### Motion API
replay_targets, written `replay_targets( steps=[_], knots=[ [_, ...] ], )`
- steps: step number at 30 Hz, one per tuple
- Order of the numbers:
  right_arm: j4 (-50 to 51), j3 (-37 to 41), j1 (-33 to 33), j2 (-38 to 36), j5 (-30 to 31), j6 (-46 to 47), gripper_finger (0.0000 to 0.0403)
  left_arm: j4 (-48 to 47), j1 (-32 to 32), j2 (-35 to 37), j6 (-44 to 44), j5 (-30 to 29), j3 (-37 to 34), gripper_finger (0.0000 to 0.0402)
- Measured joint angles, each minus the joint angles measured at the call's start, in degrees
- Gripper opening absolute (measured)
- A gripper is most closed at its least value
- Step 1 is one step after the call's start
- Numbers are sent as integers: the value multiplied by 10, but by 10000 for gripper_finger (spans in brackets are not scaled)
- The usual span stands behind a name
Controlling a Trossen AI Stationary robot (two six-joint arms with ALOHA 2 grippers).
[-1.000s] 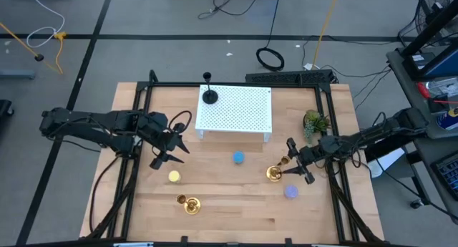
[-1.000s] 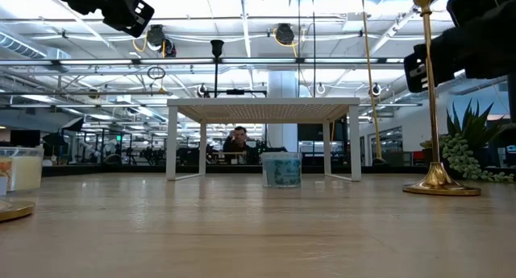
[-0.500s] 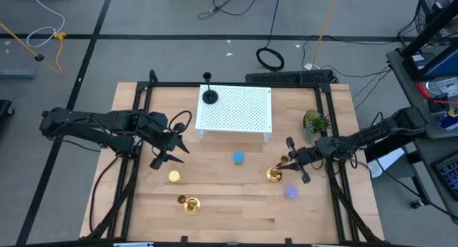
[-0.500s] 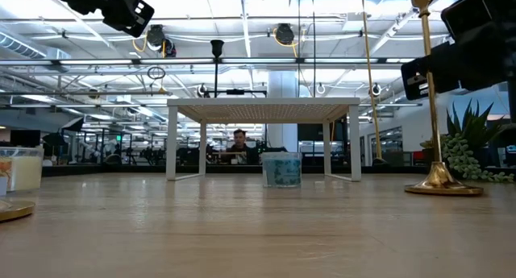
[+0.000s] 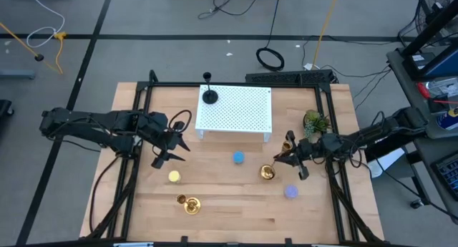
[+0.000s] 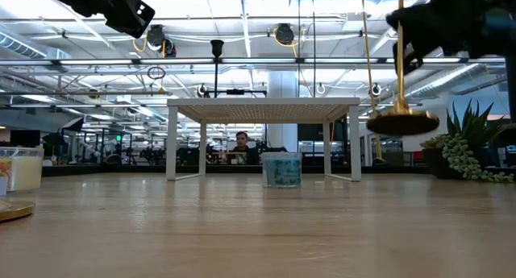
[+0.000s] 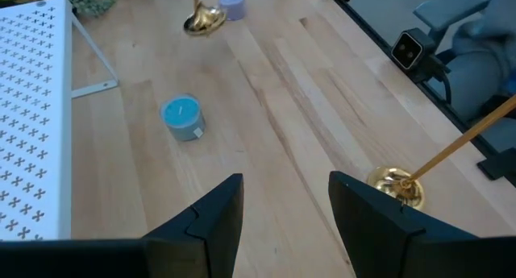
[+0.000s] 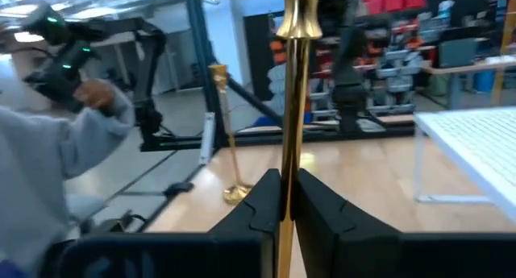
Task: Pick & Place candle stick holders
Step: Put the right gold candle holder on the shelf
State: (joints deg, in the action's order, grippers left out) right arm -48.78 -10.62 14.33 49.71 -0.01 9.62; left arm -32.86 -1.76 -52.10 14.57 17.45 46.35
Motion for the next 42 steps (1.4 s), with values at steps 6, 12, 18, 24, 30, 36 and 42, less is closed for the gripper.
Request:
replay_targets(
  steps=[6, 12, 18, 24, 30, 36, 42],
  knots=[
    [108, -130, 0, 41, -13, -20, 12, 0, 0, 0, 0, 0, 0, 191],
    [257, -276, -16, 72, -16, -78, 12, 0, 0, 0, 0, 0, 0, 191],
    [365, -379, -68, 84, -15, -106, 12, 0, 0, 0, 0, 0, 0, 191],
    [427, -438, -161, 81, 9, -134, 12, 0, 0, 0, 3, 0, 0, 191],
    [434, -444, -276, 83, 60, -134, 12, 0, 0, 0, 3, 0, 0, 191],
    [430, -444, -368, 107, 59, -121, 12, 0, 0, 0, 3, 0, 0, 191],
    [423, -444, -416, 158, 30, -104, 12, 0, 0, 0, 3, 0, 0, 191]
  ],
)
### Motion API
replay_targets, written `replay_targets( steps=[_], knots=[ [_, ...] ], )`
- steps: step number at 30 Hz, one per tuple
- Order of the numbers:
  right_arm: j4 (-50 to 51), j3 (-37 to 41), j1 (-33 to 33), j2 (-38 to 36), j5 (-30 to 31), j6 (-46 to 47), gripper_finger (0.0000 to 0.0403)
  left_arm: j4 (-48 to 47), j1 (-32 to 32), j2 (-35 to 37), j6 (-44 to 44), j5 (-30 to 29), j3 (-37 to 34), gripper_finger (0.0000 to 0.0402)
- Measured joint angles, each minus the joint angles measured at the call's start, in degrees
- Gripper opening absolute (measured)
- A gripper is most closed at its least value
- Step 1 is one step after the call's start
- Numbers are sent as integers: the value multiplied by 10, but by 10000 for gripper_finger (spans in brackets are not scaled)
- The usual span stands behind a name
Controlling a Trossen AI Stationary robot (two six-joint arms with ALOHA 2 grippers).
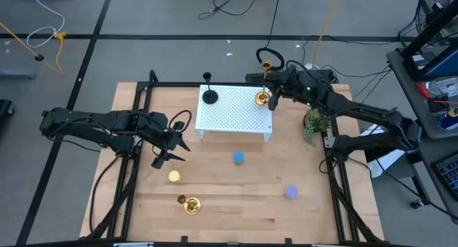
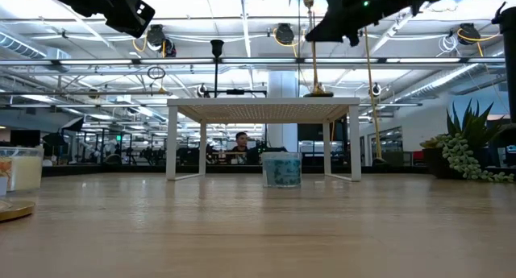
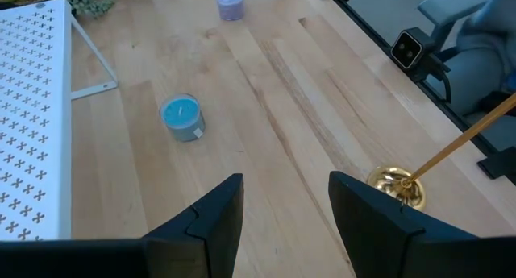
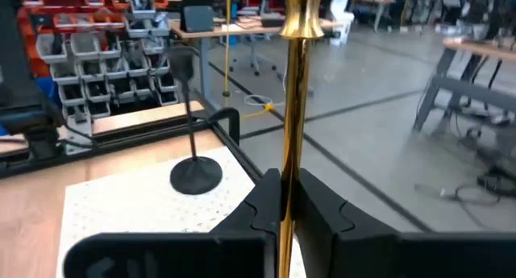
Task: Pick & Place candle stick holders
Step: Put the right gold candle holder on the shelf, then put the gold candle holder on the shelf
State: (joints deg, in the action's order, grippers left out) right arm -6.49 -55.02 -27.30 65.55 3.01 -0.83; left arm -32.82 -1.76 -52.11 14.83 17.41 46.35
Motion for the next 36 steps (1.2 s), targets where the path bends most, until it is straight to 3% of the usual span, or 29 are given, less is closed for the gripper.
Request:
replay_targets(
  steps=[22, 36],
  knots=[
    [-89, 48, -27, 37, 1, 28, 12, 0, 0, 0, -21, -1, 0, 191],
    [-96, 57, -27, 32, 2, 15, 103, 0, 0, 0, -33, -1, 0, 191]
  ],
)
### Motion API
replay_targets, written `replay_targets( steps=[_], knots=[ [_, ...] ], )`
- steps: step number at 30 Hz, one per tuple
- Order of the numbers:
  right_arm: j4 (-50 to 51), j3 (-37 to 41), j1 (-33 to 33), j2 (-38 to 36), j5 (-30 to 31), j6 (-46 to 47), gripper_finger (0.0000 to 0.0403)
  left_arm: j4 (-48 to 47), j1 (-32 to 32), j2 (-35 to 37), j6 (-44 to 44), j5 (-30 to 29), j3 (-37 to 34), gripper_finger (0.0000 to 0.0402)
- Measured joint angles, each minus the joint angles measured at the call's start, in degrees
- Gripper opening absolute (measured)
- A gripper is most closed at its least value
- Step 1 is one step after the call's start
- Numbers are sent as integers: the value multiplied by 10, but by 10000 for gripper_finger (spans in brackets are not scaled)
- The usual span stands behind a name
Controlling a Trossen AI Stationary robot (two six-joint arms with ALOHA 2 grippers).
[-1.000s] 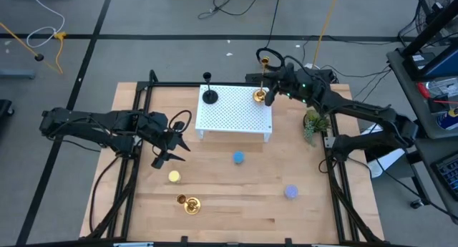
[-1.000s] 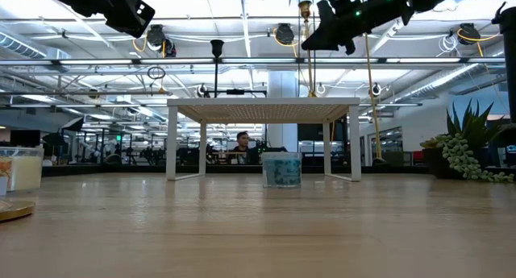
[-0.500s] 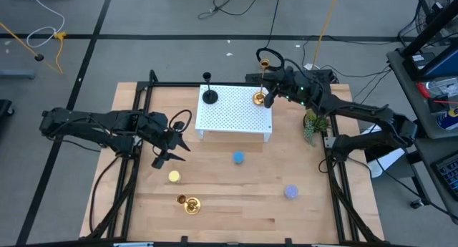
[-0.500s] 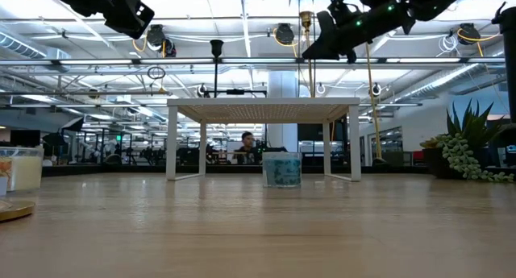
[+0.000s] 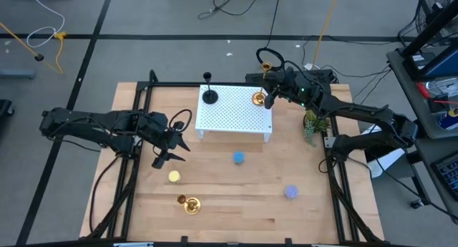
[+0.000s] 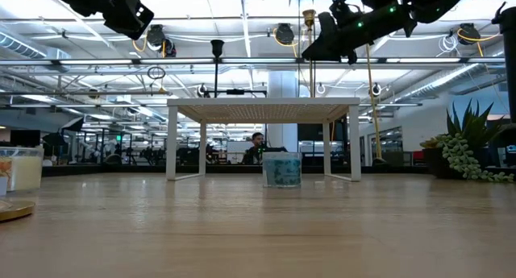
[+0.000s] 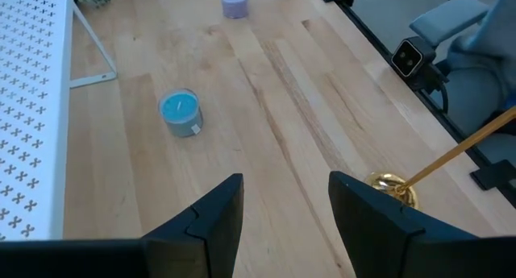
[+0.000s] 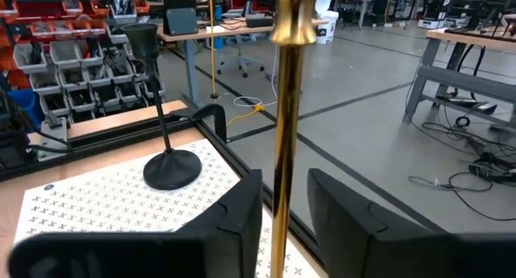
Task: Pick & Place candle stick holders
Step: Put the gold candle holder on the shelf
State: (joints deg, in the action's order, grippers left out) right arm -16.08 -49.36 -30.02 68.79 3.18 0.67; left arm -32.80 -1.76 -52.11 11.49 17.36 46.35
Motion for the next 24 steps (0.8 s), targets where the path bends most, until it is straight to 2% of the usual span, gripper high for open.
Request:
replay_targets(
  steps=[5, 13, 20, 24],
  knots=[
    [7, 0, 1, -10, 0, -3, 145, -2, -3, 0, 11, -23, 0, 191],
    [96, 0, 1, -41, -1, -3, 209, -34, -30, 0, 18, -44, -8, 191],
    [155, 0, 12, -78, -2, 1, 235, -28, -69, 0, 15, -44, -55, 191],
    [197, 0, 42, -98, -2, 2, 238, 21, -93, 0, 12, -44, -92, 191]
  ],
)
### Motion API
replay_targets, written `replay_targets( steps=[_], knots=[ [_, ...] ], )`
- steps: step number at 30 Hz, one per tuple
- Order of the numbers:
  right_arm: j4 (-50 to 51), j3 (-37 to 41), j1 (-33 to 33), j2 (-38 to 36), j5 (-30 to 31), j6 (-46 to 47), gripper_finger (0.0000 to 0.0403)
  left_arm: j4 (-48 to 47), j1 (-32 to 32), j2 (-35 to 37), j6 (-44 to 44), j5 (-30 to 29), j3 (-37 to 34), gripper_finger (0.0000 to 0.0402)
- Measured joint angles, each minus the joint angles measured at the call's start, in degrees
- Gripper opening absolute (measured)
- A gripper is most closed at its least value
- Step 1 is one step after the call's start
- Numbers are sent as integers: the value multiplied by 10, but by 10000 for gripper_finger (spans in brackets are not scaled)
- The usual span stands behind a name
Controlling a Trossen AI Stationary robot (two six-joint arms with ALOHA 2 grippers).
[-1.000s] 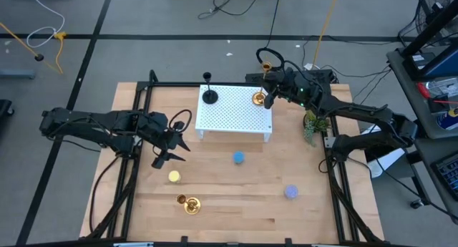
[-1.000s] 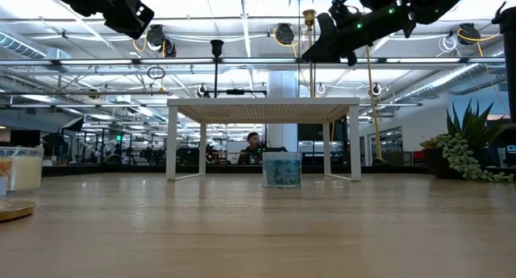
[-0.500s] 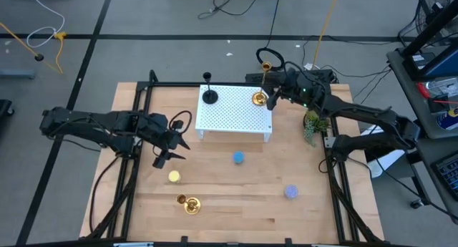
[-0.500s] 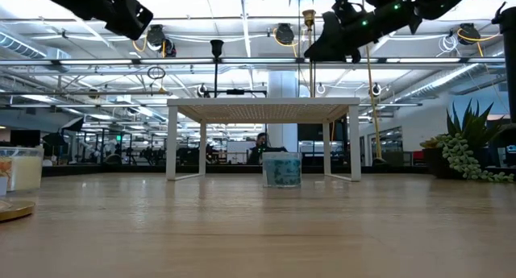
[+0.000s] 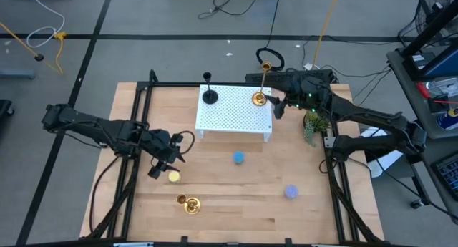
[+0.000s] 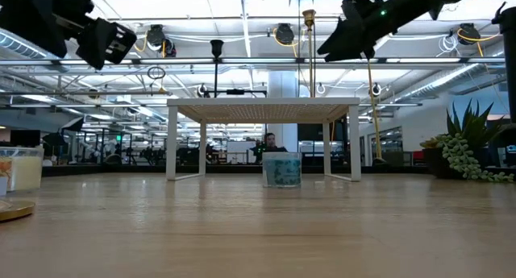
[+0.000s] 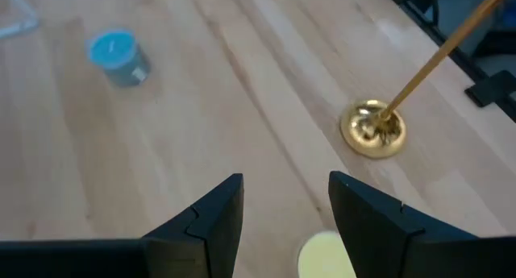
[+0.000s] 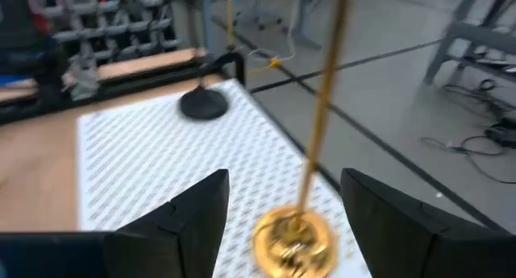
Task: Pick & Place candle stick holders
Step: Put the gold candle holder on the shelf
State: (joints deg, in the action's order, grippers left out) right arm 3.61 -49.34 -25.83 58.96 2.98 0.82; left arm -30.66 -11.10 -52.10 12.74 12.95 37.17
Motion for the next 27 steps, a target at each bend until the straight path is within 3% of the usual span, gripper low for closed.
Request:
replay_targets(
  steps=[9, 17, 24, 27],
  knots=[
    [16, 0, 103, -10, 0, 26, 236, 135, -69, 0, -22, 10, -76, 191],
    [14, 0, 181, -10, 1, 45, 235, 352, -145, -2, -83, 0, -152, 191],
    [12, 0, 217, -10, 2, 45, 236, 446, -219, -68, -126, -108, -177, 191],
    [10, 0, 225, -10, 2, 45, 235, 515, -243, -120, -130, -120, -177, 191]
  ],
)
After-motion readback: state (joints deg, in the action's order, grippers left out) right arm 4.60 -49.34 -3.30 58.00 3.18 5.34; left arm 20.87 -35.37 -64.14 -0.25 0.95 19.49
